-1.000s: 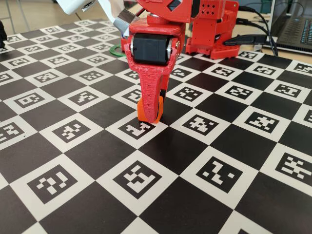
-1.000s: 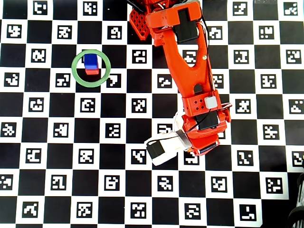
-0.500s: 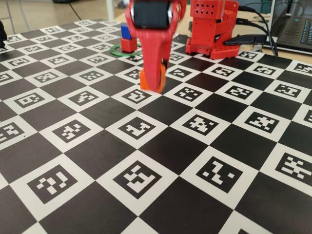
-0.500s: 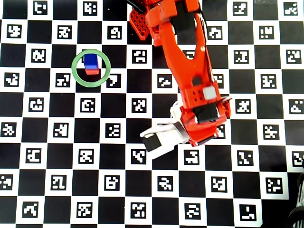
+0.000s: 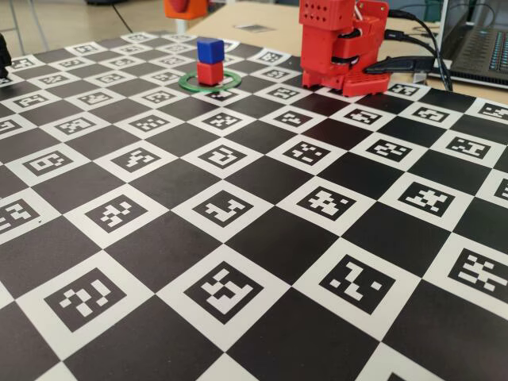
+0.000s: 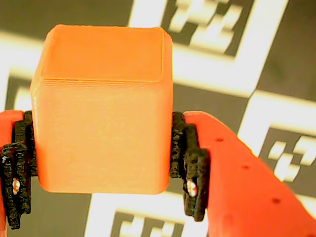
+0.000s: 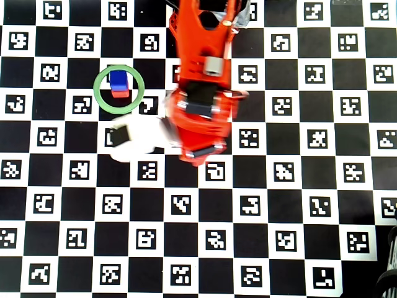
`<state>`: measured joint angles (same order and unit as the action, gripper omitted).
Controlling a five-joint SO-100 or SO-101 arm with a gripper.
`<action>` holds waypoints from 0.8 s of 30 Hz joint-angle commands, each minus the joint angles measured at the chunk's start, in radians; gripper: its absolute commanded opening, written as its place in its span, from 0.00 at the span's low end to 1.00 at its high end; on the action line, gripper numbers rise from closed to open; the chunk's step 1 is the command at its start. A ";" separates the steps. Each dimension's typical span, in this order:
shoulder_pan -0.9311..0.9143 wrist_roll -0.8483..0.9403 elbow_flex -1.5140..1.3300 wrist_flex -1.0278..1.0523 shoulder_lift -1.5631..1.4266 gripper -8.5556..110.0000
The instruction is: Grab the red cube then put it in the green circle then put the blue cube on top and finally the orange cube on top
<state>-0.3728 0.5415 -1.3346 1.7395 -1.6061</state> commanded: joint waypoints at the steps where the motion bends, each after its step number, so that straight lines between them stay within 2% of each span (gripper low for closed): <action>1: -0.161 0.066 0.037 0.089 -0.114 0.16; 13: -0.474 0.268 -0.054 0.100 -0.190 0.16; 24: -0.578 0.399 -0.224 0.087 -0.339 0.16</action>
<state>-0.9327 0.9112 -1.5524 1.7426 -1.8285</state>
